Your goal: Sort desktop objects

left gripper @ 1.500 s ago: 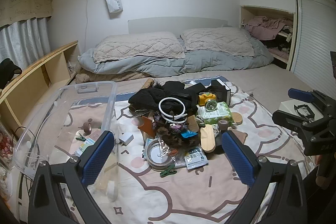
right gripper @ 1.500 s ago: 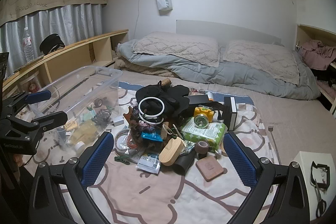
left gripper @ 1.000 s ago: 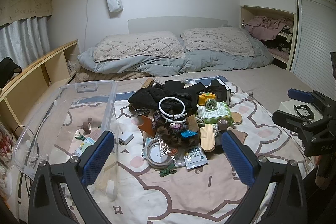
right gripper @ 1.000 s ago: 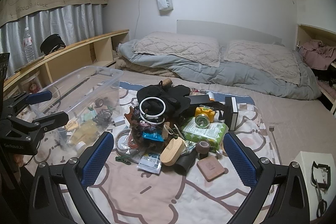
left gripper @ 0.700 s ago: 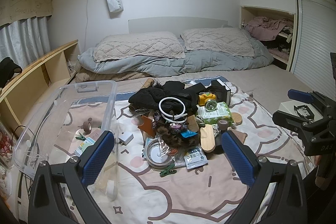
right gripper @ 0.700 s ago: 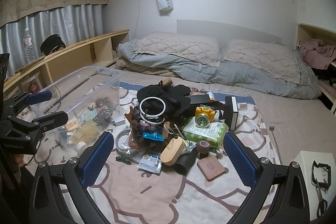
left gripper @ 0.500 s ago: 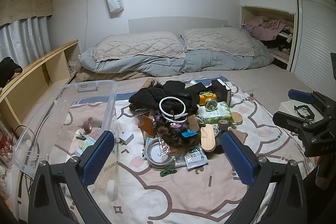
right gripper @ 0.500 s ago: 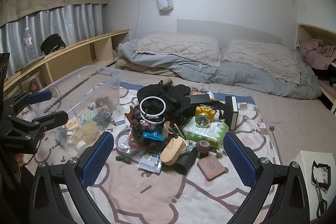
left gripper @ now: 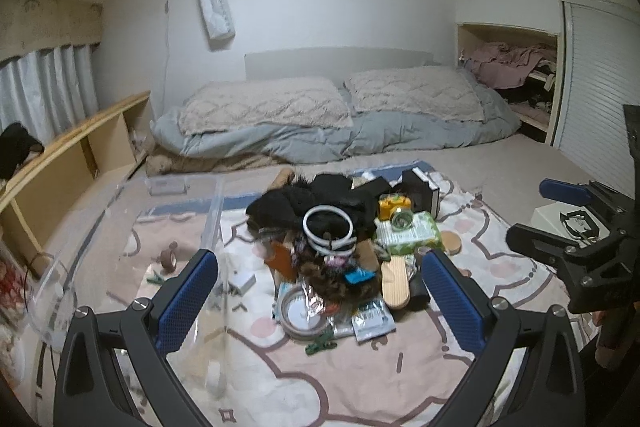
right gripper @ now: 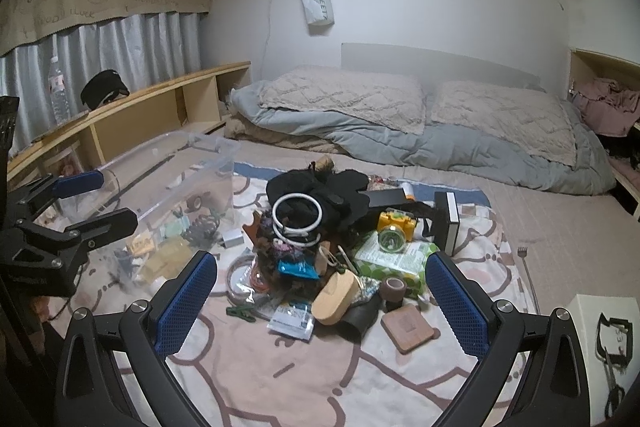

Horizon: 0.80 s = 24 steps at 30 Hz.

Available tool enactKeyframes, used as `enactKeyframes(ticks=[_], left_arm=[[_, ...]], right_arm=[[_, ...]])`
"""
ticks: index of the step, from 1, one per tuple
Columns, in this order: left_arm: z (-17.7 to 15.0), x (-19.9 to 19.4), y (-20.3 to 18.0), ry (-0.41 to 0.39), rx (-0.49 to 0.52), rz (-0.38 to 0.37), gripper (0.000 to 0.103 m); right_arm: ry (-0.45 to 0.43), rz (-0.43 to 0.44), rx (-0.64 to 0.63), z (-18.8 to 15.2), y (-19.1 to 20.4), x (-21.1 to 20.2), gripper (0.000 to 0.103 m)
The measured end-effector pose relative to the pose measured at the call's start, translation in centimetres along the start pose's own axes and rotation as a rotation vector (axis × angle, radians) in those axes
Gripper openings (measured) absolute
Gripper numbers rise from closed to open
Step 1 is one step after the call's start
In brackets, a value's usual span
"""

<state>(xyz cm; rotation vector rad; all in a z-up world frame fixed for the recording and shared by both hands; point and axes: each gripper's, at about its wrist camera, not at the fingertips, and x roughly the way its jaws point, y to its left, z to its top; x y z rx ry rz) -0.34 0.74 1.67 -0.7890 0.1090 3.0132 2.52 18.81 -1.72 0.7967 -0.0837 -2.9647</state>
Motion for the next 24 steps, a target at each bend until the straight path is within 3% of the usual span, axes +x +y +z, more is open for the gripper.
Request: enactKeyframes(ticks=[16, 19, 24], left_arm=[[4.6, 1.2, 0.7, -0.211, -0.023, -0.045, 0.103], [3.8, 2.7, 1.2, -0.196, -0.069, -0.067, 0.103], [1.9, 6.3, 0.4, -0.071, -0.052, -0.095, 0.103]], right_arm=[[-0.068, -0.041, 0.022, 4.9, -2.5, 2.1, 0.103], [-0.084, -0.045, 0.033, 4.6, -2.9, 3.3, 0.103], [-0.054, -0.04, 0.058, 1.9, -4.5, 6.6, 0.103]])
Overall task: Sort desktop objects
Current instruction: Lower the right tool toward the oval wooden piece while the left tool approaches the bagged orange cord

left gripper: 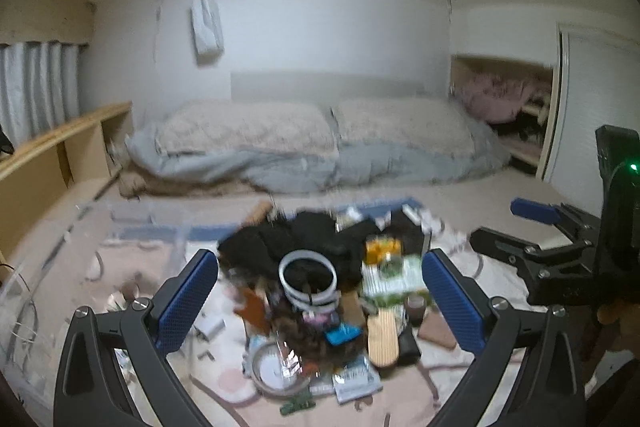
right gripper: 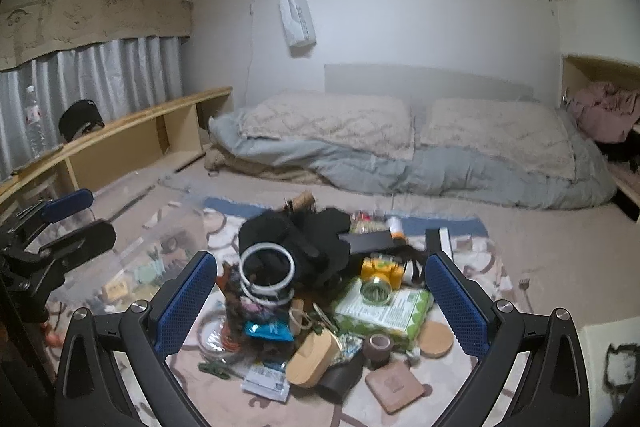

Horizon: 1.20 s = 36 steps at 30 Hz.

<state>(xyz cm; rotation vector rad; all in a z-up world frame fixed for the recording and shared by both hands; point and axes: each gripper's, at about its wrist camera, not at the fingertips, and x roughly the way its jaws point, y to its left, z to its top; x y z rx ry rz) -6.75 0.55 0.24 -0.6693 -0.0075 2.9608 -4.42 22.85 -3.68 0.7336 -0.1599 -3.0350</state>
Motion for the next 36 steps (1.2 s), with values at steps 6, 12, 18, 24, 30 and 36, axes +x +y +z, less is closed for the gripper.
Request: enactKeyframes(ticks=[6, 12, 18, 24, 30, 36], left_arm=[[-2.8, 2.7, -1.6, 0.114, 0.096, -0.026, 0.103], [-5.0, 4.8, -1.9, 0.208, 0.126, -0.064, 0.103], [-6.7, 6.4, -1.8, 0.292, 0.137, -0.085, 0.101], [-7.8, 7.3, -0.7, 0.344, 0.12, -0.105, 0.093], [-8.6, 8.6, 0.6, 0.394, 0.084, -0.133, 0.079], [-8.8, 10.2, 1.2, 0.442, 0.042, -0.161, 0.068]], right_arm=[[0.116, 0.013, -0.031, -2.6, -0.9, 4.6, 0.103], [0.253, 0.061, -0.085, -5.7, -0.7, 9.4, 0.103], [0.381, 0.045, -0.085, -7.6, -0.8, 13.7, 0.088], [0.463, 0.091, -0.034, -8.3, -1.5, 17.3, 0.043], [0.531, 0.167, 0.091, -9.6, -2.6, 19.6, 0.024], [0.589, 0.256, 0.055, -12.3, -1.3, 18.0, 0.021]])
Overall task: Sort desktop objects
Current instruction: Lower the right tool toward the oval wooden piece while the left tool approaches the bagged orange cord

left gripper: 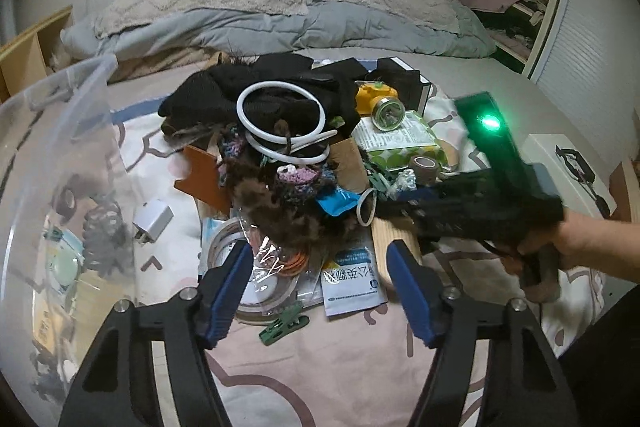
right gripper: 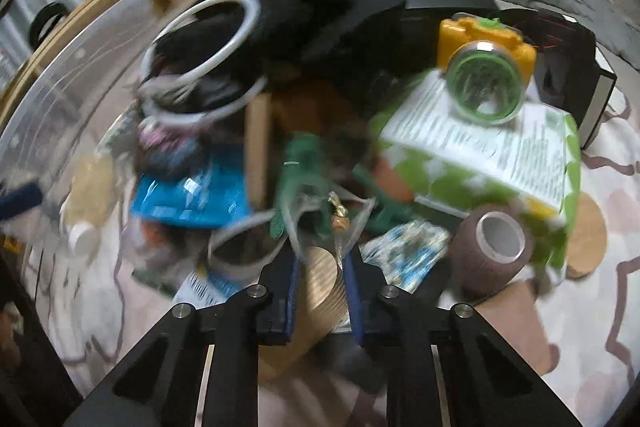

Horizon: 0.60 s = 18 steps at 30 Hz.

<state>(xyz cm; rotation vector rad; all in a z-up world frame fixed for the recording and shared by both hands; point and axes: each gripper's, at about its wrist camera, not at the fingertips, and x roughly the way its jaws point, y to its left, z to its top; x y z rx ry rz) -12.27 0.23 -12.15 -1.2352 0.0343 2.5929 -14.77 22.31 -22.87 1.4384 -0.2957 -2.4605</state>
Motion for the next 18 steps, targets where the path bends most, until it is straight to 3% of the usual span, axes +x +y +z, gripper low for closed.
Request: enactKeyframes(ticks=[4, 12, 18], left_arm=[[0.1, 1.3, 0.2, 0.029, -0.008, 0.007, 0.066], [-1.1, 4.7, 1.1, 0.142, -0.021, 0.047, 0.06], [-1.4, 6.9, 2.0, 0.183, -0.029, 0.081, 0.06]], right_arm=[[0.054, 0.069, -0.032, -2.2, 1.0, -0.6, 0.02], [0.139, 0.102, -0.081, -5.8, 1.3, -1.5, 0.02], [0.126, 0.126, -0.103, -5.8, 1.4, -2.8, 0.02]])
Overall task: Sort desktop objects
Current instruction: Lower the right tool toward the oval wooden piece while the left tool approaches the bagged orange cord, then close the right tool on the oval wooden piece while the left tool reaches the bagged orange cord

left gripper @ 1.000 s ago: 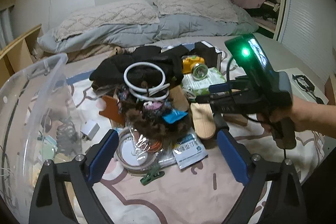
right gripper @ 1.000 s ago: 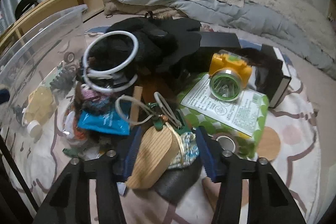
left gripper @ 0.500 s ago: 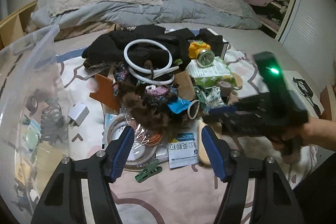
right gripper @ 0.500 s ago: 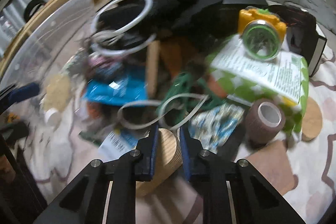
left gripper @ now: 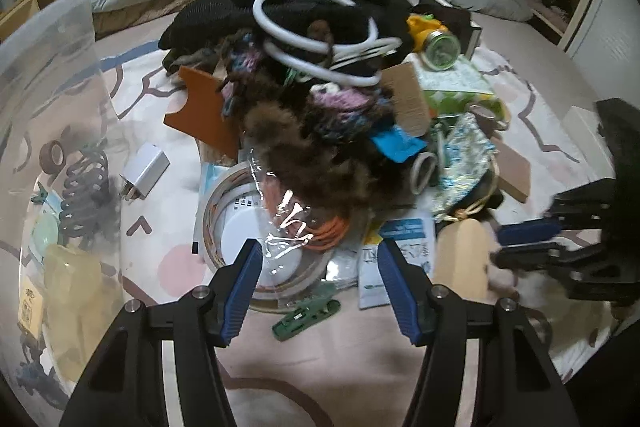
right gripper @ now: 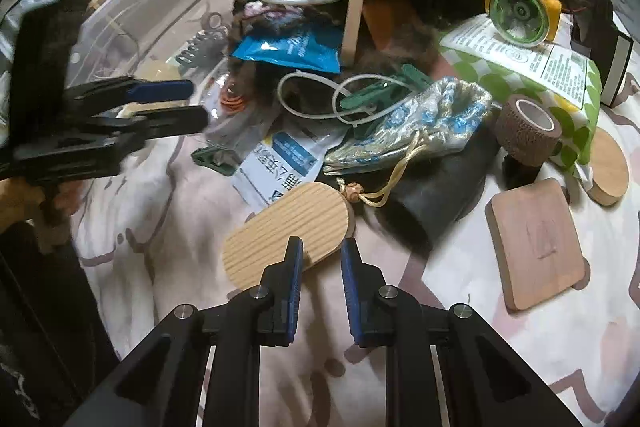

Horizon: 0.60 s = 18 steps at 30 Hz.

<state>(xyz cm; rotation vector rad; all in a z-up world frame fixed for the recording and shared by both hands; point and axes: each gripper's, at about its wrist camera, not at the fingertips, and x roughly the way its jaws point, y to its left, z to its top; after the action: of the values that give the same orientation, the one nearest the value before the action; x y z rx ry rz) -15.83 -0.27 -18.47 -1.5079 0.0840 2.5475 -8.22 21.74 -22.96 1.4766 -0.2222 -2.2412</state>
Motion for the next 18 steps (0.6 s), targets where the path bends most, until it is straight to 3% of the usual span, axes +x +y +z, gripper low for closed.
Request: enactKeyframes(ticks=[7, 8, 9, 11, 18], left_arm=[[0.7, 1.8, 1.6, 0.035, -0.099, 0.018, 0.047], [0.8, 1.7, 1.6, 0.027, -0.101, 0.01, 0.037], [1.0, 1.6, 1.6, 0.028, -0.106, 0.001, 0.036], [1.1, 1.5, 1.5, 0.032, -0.113, -0.01, 0.02], [0.5, 0.3, 1.0, 0.046, -0.085, -0.051, 0.014]], right_arm=[[-0.034, 0.028, 0.013, 0.6, 0.1, -1.1, 0.02], [-0.037, 0.031, 0.017, 0.6, 0.0, -1.2, 0.02], [-0.039, 0.032, 0.02, 0.6, -0.1, -1.2, 0.02], [-0.04, 0.029, 0.021, 0.6, -0.4, -1.4, 0.02], [-0.06, 0.005, 0.042, 0.8, -0.5, -1.6, 0.02]])
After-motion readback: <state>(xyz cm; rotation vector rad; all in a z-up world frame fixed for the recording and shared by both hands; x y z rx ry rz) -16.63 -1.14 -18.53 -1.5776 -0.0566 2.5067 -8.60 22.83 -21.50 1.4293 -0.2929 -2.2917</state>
